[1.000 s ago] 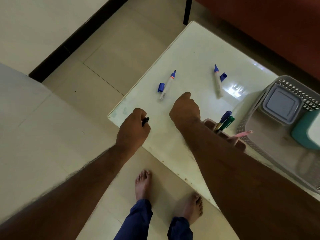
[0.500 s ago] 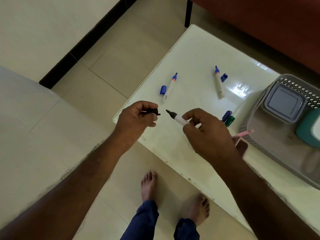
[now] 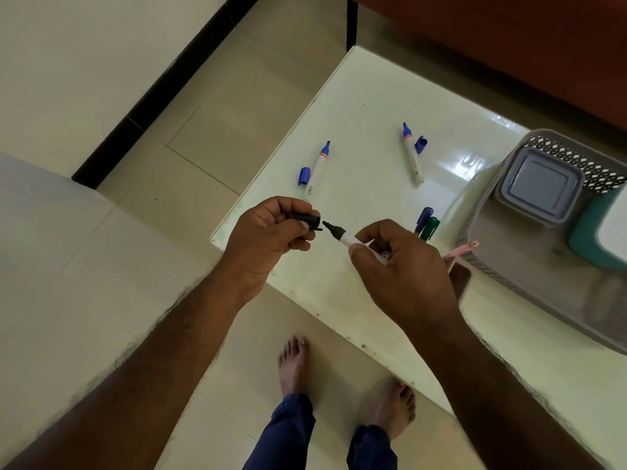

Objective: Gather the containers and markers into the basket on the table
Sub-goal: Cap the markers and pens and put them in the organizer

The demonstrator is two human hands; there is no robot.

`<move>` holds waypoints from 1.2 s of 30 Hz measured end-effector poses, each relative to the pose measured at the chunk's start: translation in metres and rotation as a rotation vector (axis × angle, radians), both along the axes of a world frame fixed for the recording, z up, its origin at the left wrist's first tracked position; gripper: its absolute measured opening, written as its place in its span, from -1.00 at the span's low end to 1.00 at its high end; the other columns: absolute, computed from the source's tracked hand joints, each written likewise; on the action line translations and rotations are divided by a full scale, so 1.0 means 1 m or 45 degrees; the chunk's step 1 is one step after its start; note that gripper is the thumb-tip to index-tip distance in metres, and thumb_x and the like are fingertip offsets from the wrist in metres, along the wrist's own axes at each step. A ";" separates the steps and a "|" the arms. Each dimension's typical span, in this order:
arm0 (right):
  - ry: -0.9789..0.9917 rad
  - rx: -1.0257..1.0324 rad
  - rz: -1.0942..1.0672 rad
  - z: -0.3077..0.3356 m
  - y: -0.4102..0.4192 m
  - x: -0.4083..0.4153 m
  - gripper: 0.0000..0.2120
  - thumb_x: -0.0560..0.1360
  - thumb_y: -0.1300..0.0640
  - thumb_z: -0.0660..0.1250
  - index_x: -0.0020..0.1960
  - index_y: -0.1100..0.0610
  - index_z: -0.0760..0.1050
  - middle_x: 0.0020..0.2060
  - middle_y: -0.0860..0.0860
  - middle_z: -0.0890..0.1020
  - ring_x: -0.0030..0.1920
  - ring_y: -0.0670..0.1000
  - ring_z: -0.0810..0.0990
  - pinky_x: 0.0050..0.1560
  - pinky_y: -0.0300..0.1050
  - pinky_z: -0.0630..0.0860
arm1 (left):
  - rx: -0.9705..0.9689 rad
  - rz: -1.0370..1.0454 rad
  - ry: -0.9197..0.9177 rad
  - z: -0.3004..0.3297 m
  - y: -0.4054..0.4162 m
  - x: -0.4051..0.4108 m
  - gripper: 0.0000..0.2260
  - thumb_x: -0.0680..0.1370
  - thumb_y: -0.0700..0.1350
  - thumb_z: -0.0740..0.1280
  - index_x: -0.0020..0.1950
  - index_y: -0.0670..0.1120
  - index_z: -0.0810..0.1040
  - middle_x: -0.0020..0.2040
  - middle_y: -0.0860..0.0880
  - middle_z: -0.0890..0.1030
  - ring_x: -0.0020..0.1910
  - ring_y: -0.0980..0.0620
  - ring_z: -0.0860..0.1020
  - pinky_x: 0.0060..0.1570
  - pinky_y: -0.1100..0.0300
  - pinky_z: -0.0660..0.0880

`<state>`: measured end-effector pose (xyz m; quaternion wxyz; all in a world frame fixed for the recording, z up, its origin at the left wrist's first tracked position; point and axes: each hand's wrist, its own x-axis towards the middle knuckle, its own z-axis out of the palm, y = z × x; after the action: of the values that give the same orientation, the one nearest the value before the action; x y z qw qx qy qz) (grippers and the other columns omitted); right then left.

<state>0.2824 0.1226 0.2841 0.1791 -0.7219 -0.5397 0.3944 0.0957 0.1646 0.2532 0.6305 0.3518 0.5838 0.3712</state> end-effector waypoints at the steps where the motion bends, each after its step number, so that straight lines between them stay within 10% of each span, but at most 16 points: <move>1: 0.007 -0.010 0.004 0.000 0.000 0.000 -0.92 0.53 -0.07 0.31 0.00 -0.12 0.53 -0.18 -0.11 0.60 -0.27 -0.16 0.53 -0.34 -0.24 0.36 | -0.001 -0.010 0.005 0.000 0.000 0.001 -0.77 0.56 -0.43 0.24 0.02 -0.17 0.60 -0.05 -0.11 0.70 -0.22 0.00 0.63 -0.19 0.18 0.62; 16: 0.008 0.015 0.067 -0.011 -0.003 0.001 -0.86 0.52 -0.13 0.36 0.00 -0.10 0.53 -0.23 -0.16 0.53 -0.27 -0.18 0.52 -0.34 -0.29 0.37 | 0.063 -0.276 0.151 0.004 -0.001 0.009 -0.75 0.56 -0.40 0.25 0.15 -0.17 0.60 0.05 -0.09 0.70 -0.06 0.02 0.65 -0.14 0.20 0.59; 26: 0.266 0.015 -0.126 -0.015 -0.011 -0.017 -0.73 0.59 -0.09 0.29 0.15 0.01 0.64 -0.14 -0.18 0.64 -0.16 -0.20 0.55 -0.21 -0.33 0.41 | 0.095 0.060 -0.098 0.003 -0.019 0.036 -0.73 0.65 -0.24 0.21 0.32 -0.20 0.52 0.23 -0.12 0.63 0.15 -0.06 0.65 0.04 0.16 0.61; 36: 0.781 -0.180 -0.555 -0.009 -0.016 -0.023 -0.81 0.55 0.00 0.38 -0.21 0.00 0.65 -0.48 -0.08 0.55 -0.58 -0.18 0.35 -0.48 -0.28 0.27 | 0.147 0.018 -0.088 0.006 -0.020 0.043 -0.76 0.66 -0.24 0.17 0.26 -0.13 0.55 0.24 -0.08 0.63 0.13 -0.08 0.66 0.07 0.08 0.62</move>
<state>0.2592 0.1064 0.2747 0.3618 -0.6787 -0.2663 0.5810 0.1390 0.1445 0.2587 0.6264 0.3705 0.5416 0.4207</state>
